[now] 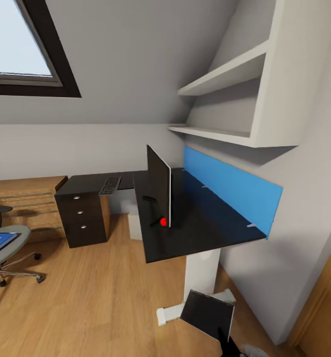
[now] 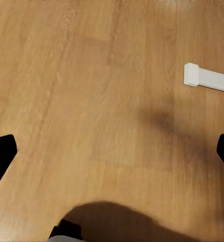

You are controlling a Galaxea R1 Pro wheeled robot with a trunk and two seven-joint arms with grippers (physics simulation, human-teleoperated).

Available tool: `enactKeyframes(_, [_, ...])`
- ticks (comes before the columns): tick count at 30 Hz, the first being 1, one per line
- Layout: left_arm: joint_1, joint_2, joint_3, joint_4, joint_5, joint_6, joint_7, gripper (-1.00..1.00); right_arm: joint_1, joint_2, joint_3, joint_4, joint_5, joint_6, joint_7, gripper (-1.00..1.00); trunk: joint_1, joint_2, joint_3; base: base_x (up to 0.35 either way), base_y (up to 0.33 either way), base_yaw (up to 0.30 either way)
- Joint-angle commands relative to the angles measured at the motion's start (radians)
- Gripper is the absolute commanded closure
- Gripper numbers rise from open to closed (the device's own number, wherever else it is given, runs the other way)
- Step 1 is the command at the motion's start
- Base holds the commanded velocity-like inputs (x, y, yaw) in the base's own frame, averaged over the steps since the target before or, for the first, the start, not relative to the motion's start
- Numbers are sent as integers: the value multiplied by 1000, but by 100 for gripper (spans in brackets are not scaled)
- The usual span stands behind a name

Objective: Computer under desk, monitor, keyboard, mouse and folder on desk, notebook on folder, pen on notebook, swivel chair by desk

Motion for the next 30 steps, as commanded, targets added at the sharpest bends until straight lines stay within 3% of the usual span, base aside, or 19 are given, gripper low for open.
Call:
enactKeyframes(1, [0,1,0,1,10,-1,-5,-100,-1,0,16,2,-12,-1,16,100,0,-1,-1,0,302,0])
enactKeyframes(14, [-1,0,0,3,10,-1,-6,-100,-1,14,24,64,-13,2,17,100,0,-1,-1,0,290,0])
enactKeyframes(21, [0,0,0,3,10,-1,-6,-100,-1,15,23,67,-13,4,5,100,0,-1,-1,0,145,0])
enactKeyframes(23, [-1,-1,0,3,10,-1,-7,-100,-1,28,24,68,-13,2,3,100,0,-1,-1,0,37,0])
enactKeyframes(24, [-1,-1,0,3,10,-1,-6,-100,-1,55,25,71,-12,1,3,100,0,-1,-1,0,13,0])
enactKeyframes(30, [-1,0,0,3,10,-1,-6,-100,-1,85,22,99,-11,-1,2,100,0,-1,-1,0,6,0])
